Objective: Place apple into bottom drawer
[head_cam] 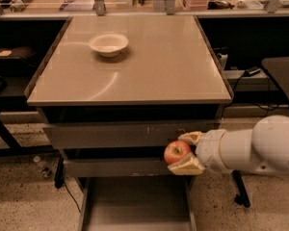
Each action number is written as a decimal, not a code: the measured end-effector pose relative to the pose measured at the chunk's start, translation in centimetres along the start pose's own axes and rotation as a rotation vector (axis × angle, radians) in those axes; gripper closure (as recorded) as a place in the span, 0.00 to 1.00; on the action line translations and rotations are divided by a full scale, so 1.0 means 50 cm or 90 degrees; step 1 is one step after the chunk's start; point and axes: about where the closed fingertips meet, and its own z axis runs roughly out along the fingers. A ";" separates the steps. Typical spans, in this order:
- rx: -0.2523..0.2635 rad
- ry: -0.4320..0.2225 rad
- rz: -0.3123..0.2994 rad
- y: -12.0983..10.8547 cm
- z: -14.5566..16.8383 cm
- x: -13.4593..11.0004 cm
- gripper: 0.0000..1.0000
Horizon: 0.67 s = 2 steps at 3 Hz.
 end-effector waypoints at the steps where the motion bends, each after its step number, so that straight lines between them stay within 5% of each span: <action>1: -0.001 0.016 0.006 0.055 0.109 0.083 1.00; 2: 0.004 0.021 0.007 0.071 0.209 0.154 1.00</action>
Offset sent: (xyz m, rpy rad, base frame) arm 0.0103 0.0331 -0.2107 -0.0300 0.0133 -0.0374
